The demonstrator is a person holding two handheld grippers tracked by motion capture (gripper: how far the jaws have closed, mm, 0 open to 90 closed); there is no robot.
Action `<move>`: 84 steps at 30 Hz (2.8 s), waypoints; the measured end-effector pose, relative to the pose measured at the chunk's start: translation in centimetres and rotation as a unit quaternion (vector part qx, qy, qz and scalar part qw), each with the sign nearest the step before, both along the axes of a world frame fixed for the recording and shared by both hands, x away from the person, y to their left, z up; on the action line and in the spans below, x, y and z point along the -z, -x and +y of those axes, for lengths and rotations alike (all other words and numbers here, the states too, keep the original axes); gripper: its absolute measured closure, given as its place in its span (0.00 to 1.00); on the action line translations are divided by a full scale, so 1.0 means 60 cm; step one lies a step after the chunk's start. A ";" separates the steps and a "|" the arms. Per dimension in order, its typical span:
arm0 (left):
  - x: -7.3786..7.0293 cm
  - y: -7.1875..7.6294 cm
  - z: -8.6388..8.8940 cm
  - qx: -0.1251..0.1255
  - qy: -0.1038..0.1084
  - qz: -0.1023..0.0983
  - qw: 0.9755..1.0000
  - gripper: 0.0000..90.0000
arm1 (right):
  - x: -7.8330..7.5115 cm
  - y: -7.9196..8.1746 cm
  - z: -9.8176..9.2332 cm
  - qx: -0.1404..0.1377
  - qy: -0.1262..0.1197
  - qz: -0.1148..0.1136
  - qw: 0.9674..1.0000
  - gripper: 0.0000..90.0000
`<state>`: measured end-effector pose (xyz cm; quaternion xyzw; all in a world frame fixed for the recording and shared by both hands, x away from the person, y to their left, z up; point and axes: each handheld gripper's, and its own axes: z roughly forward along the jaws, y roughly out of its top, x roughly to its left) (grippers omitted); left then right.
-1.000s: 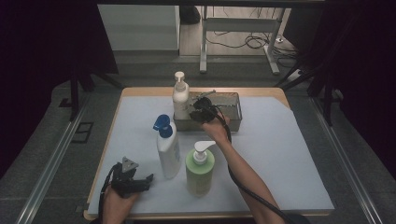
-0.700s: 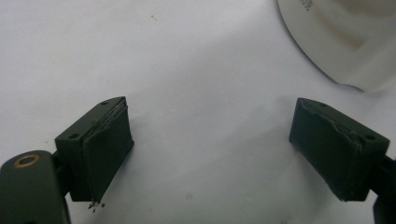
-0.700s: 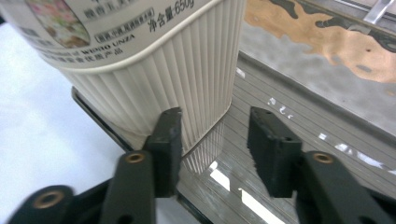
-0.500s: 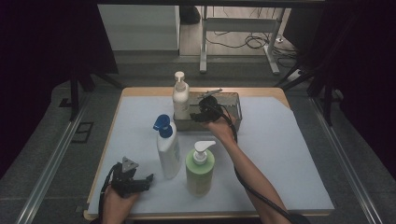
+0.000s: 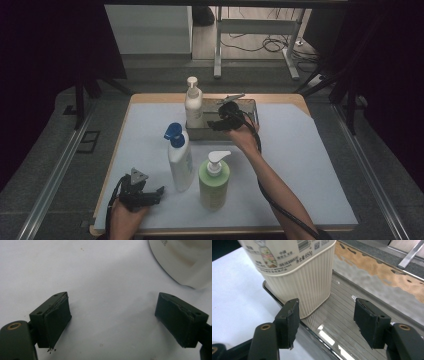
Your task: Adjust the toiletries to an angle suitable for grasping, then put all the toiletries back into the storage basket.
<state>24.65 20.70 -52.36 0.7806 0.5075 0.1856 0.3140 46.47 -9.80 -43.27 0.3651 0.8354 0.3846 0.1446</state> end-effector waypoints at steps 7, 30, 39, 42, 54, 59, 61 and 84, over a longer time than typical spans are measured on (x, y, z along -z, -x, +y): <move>0.000 0.000 0.000 0.000 0.000 0.000 1.000 0.14 | -0.006 0.014 -0.008 -0.016 -0.009 0.001 1.000 0.36; 0.000 0.000 0.000 0.000 0.000 0.000 1.000 0.14 | -0.023 0.065 -0.060 -0.030 0.000 -0.010 1.000 0.07; 0.000 0.000 0.000 0.000 0.000 -0.001 1.000 0.14 | -0.029 0.087 -0.078 -0.044 -0.003 -0.022 0.999 0.00; 0.000 0.000 0.000 0.000 0.000 0.000 1.000 0.14 | -0.032 0.095 -0.086 -0.047 -0.005 -0.024 0.999 0.00; 0.000 0.000 0.000 0.000 0.000 0.000 1.000 0.14 | -0.041 0.132 -0.135 -0.040 -0.022 -0.013 0.999 0.00; 0.000 0.000 0.000 -0.001 0.000 0.000 1.000 0.14 | -0.039 0.153 -0.153 -0.037 -0.017 -0.014 0.999 0.00; 0.000 0.000 0.000 -0.001 0.000 0.000 1.000 0.14 | -0.037 0.162 -0.160 -0.034 -0.018 -0.016 0.999 0.00; 0.000 0.001 -0.001 -0.001 0.001 0.000 1.000 0.14 | 0.010 0.247 -0.214 -0.058 -0.033 0.017 0.998 0.00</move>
